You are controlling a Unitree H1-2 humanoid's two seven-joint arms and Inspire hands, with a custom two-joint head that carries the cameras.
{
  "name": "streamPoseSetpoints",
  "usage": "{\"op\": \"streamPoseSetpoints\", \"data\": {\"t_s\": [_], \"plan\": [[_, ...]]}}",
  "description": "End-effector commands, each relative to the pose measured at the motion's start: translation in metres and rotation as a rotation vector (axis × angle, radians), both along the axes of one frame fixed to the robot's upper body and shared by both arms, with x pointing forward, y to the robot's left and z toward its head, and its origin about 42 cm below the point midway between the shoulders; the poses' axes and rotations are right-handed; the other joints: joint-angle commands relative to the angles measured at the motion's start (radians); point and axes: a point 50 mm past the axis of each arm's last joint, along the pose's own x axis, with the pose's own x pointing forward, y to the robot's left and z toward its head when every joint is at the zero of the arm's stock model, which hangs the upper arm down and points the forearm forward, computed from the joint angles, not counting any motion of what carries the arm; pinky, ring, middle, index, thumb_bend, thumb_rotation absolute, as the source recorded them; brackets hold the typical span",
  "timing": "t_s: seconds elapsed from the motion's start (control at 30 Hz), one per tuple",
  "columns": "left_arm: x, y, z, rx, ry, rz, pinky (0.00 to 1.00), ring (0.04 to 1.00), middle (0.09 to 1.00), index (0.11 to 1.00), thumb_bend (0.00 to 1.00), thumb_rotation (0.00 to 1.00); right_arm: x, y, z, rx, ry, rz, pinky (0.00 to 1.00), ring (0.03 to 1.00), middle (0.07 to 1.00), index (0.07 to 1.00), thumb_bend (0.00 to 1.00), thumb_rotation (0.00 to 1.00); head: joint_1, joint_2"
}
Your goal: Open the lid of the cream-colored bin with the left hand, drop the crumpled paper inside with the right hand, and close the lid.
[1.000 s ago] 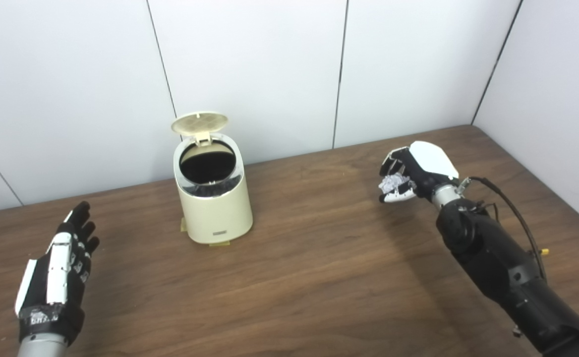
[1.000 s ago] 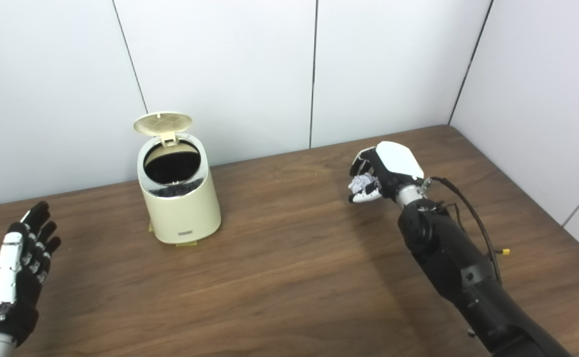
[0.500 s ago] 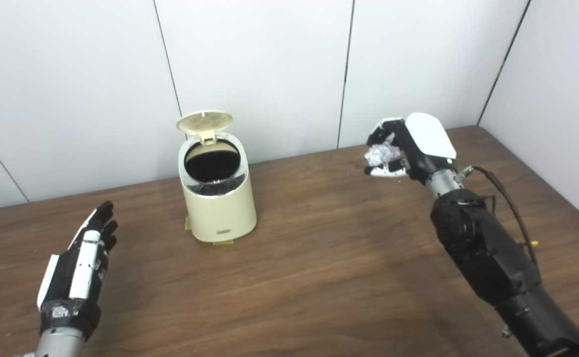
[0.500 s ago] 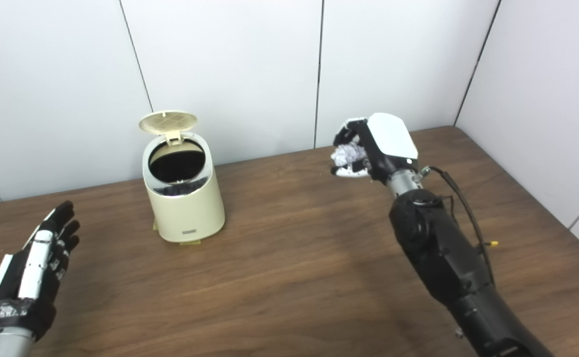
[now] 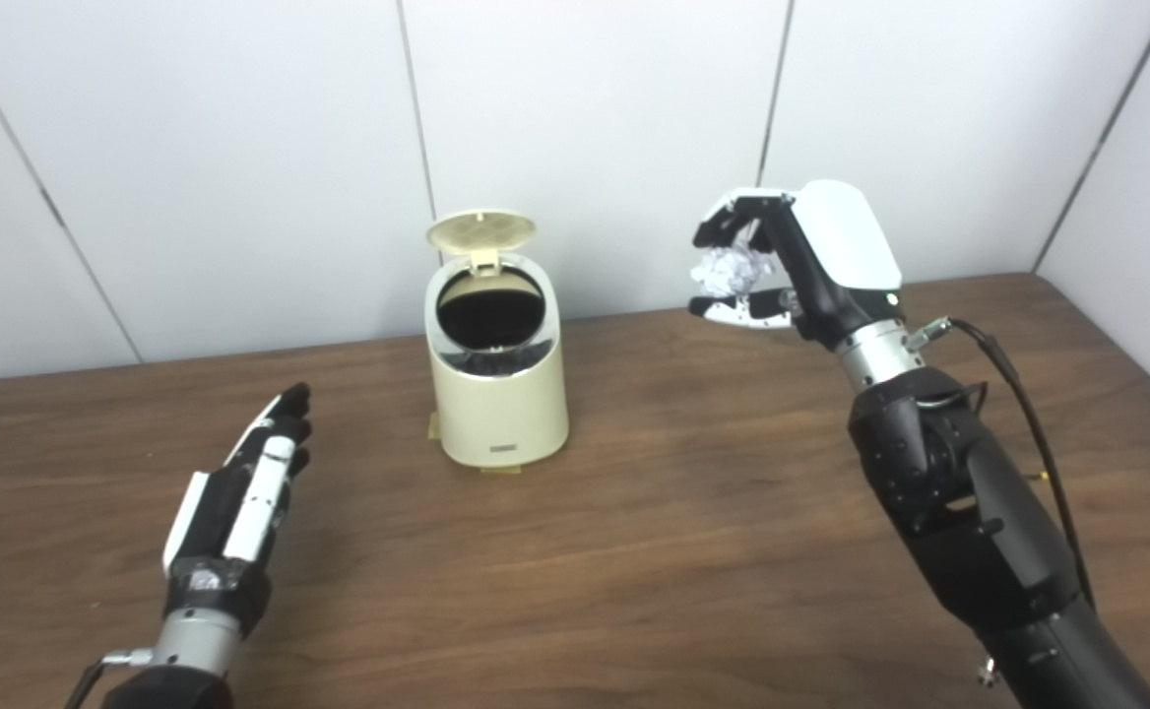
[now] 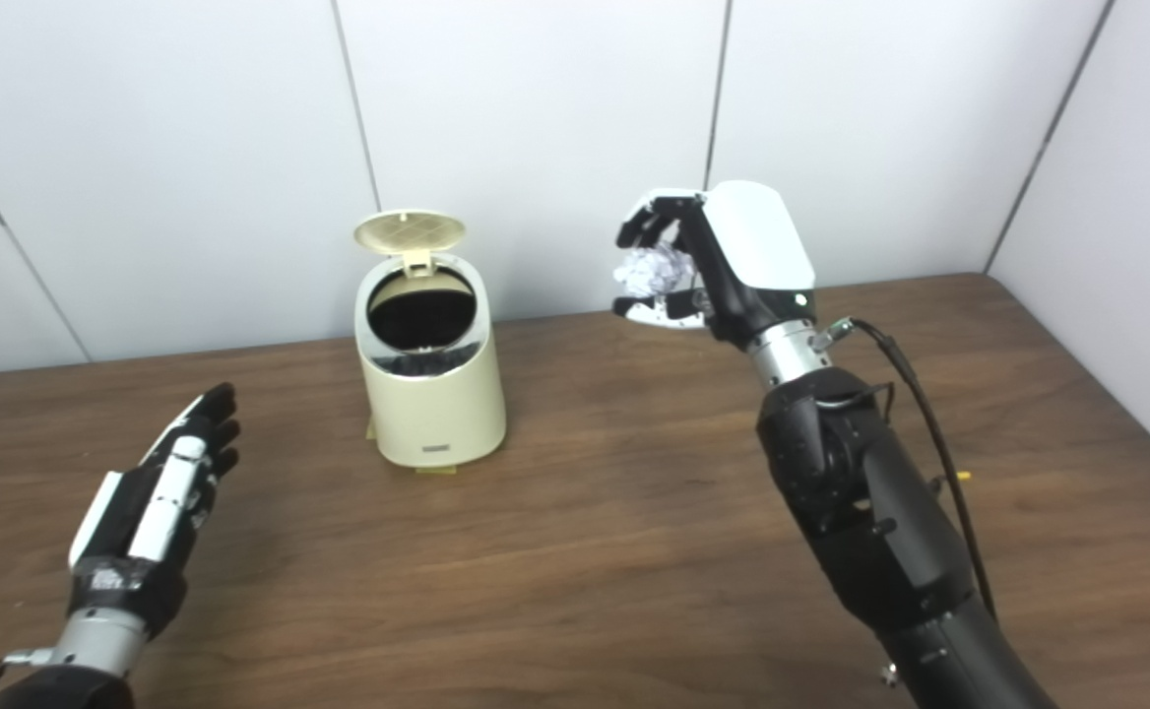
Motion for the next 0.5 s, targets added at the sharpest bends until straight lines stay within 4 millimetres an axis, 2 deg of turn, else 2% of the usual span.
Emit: {"op": "streamPoseSetpoints", "data": {"t_s": [0.0, 0.17, 0.23, 0.33, 0.47], "plan": [[0.003, -0.005, 0.008, 0.002, -0.070, -0.010, 0.98, 0.965, 0.958, 0.955, 0.45, 0.74, 0.000, 0.015, 0.032, -0.003, -0.119, 0.051, 0.43, 0.383, 0.523, 0.498, 0.50, 0.00, 0.008, -0.001], [0.001, -0.010, 0.004, 0.035, -0.060, -0.023, 1.00, 0.980, 0.973, 0.962, 0.43, 0.78, 0.007, 0.050, 0.036, 0.034, -0.102, 0.132, 0.39, 0.391, 0.536, 0.496, 0.50, 0.00, 0.019, -0.003], [0.001, -0.011, 0.003, 0.034, -0.054, -0.022, 1.00, 0.995, 0.976, 0.963, 0.43, 0.79, 0.010, 0.061, 0.035, 0.059, -0.102, 0.156, 0.38, 0.376, 0.514, 0.497, 0.50, 0.00, 0.025, -0.003], [0.000, -0.013, 0.004, 0.022, -0.048, -0.017, 1.00, 1.000, 0.974, 0.960, 0.43, 0.78, 0.018, 0.078, 0.031, 0.081, -0.099, 0.166, 0.31, 0.383, 0.515, 0.509, 0.49, 0.00, 0.030, -0.002], [0.001, -0.014, 0.005, 0.021, -0.056, -0.017, 1.00, 1.000, 0.967, 0.959, 0.45, 0.76, 0.025, 0.097, 0.029, 0.101, -0.082, 0.175, 0.29, 0.382, 0.513, 0.519, 0.49, 0.00, 0.036, -0.001]]}}
